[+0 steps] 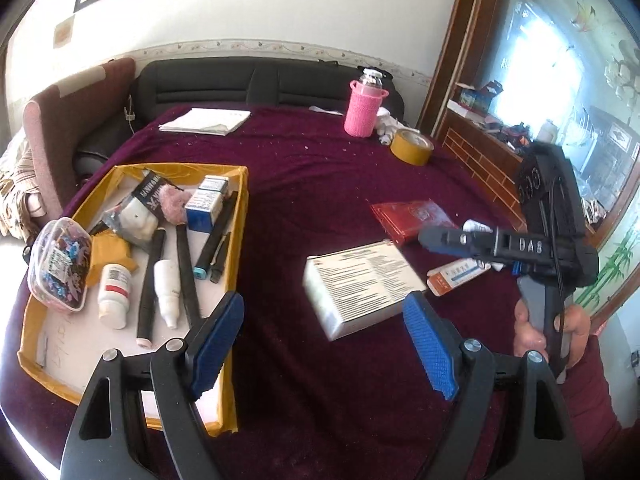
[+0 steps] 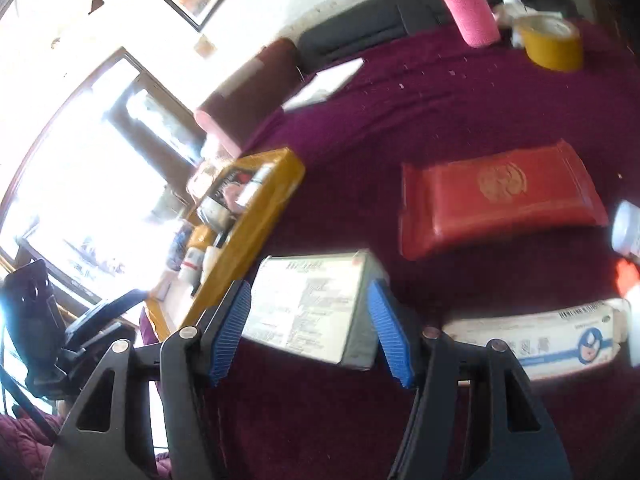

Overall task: Organize objects
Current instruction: 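Move the open left tool to the white instruction leaflet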

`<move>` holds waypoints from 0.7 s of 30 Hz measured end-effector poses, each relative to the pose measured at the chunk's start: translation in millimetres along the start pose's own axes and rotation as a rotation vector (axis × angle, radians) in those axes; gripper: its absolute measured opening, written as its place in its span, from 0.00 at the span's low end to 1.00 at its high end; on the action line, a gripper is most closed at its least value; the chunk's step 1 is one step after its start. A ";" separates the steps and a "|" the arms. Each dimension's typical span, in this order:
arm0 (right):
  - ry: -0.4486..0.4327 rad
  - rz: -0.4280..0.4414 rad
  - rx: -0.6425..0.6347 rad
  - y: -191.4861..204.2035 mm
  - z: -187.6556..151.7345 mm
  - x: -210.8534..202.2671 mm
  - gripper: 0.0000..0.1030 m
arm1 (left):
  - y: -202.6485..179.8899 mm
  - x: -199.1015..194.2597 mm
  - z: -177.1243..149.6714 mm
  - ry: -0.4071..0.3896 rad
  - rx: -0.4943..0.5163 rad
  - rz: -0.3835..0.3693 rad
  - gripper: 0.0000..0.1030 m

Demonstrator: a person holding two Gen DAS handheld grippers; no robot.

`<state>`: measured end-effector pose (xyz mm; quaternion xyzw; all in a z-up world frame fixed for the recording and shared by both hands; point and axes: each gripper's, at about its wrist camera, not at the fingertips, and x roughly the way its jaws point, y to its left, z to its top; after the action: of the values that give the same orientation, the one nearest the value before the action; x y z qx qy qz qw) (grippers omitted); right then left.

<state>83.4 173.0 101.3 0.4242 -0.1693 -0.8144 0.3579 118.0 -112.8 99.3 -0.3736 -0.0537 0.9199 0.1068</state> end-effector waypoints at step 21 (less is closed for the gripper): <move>-0.153 0.028 0.186 -53.6 -2.9 -20.8 0.59 | -45.6 132.6 40.3 0.261 0.253 -0.145 0.76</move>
<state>70.1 224.9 80.5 0.3897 -0.2769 -0.8201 0.3144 4.3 -37.9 46.6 -0.4684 0.0501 0.8529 0.2251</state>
